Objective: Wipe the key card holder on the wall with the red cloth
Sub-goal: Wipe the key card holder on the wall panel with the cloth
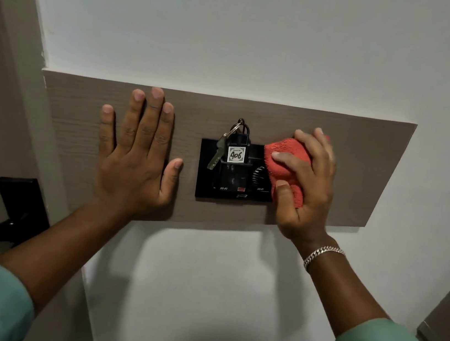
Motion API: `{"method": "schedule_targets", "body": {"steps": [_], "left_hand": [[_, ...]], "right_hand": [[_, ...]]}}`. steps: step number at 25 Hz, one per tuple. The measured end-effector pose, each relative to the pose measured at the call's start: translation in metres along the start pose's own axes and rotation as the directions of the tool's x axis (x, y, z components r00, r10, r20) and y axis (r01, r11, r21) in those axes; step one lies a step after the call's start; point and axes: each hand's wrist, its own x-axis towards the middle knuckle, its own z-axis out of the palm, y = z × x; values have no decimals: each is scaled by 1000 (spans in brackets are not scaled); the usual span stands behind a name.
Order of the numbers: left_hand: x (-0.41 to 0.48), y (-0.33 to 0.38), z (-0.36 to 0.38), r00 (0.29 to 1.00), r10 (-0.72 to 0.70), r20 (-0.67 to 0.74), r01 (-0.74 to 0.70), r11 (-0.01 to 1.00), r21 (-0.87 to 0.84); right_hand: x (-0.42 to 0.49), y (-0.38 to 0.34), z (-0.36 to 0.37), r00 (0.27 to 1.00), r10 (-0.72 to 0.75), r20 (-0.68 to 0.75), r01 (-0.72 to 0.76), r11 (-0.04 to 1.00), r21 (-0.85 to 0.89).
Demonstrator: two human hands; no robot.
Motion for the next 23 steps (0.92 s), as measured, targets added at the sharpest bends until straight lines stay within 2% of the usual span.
{"method": "schedule_targets", "body": {"steps": [1,6,10,16,20,23], "left_hand": [[0,0,0,1000,1,-1,-1,1000,0],[0,-2,-1,1000,0,6,0,1000,5],[1,1,-2,1000,1,23,-2,1000,9],[1,0,-3,999,-13,31,14,1000,-3],[1,2,-4,1000,-9,15,10,1000,-19],[1,1,-4,1000,-12,10,13,999,-29]], "right_hand": [[3,-5,3,1000,1,14,-1,1000,6],[21,2,-11,963,-177,202,184,983,-13],[21,3,-12,987,-103,121,104,995,4],[31,4,-12,958,-207,199,211,978,-1],[-1,8,-2,999,0,-34,-2,999,-34],[-37,-9,28,948,245,-205,-257,966,-37]]}}
